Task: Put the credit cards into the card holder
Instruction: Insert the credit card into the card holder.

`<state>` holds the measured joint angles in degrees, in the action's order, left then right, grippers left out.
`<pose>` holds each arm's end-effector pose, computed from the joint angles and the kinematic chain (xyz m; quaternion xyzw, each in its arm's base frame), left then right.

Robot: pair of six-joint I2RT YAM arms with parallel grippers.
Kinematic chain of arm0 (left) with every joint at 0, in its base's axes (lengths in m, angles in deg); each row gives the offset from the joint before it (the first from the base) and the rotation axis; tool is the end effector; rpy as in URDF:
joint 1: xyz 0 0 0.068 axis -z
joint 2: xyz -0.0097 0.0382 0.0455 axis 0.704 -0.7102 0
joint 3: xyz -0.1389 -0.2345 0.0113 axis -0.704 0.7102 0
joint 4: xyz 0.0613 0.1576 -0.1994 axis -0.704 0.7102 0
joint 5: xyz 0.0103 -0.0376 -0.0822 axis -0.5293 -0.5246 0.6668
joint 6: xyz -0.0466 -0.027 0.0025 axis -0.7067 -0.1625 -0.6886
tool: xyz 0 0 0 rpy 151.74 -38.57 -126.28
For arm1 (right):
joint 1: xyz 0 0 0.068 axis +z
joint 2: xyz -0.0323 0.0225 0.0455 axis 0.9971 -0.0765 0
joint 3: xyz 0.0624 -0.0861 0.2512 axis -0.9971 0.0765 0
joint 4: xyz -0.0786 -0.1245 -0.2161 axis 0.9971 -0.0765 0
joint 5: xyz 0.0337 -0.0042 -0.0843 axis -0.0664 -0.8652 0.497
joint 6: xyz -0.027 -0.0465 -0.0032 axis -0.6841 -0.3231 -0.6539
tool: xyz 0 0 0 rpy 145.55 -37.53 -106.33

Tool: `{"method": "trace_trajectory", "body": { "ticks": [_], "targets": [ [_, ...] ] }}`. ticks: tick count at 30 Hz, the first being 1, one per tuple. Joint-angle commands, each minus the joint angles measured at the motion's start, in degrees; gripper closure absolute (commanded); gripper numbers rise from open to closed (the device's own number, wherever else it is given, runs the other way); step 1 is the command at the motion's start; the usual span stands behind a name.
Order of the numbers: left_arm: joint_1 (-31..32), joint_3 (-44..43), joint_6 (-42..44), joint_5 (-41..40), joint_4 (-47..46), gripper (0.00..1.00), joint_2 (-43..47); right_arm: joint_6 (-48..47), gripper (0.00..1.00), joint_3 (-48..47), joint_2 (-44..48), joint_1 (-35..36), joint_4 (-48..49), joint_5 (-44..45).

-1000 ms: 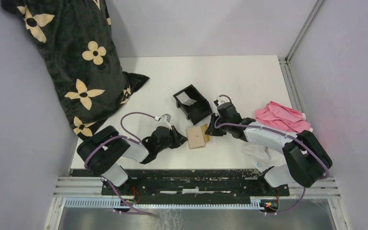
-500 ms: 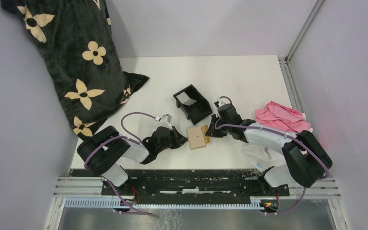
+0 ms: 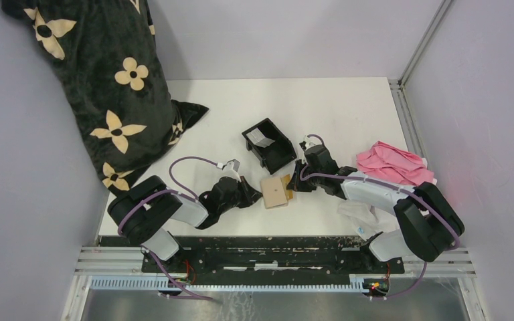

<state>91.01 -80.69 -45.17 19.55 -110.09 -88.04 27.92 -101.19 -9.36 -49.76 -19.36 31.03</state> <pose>0.1713 -0.1763 0.1067 -0.0616 0.8596 -0.3711 0.3457 0.2192 0.1661 0.1713 0.0057 0.9284 0.2883 0.2344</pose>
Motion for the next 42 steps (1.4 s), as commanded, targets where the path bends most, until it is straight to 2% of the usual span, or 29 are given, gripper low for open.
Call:
{"method": "trace_trajectory", "body": {
  "ticks": [1, 42],
  "targets": [
    [0.5, -0.4, 2.2, -0.6, -0.9, 0.91, -0.6, 0.2, 0.99, -0.4, 2.3, -0.1, 1.3, -0.4],
    [0.6, -0.7, 2.4, -0.6, -0.7, 0.92, -0.2, -0.7, 0.99, -1.2, 3.5, -0.2, -1.1, 0.0]
  ]
}}
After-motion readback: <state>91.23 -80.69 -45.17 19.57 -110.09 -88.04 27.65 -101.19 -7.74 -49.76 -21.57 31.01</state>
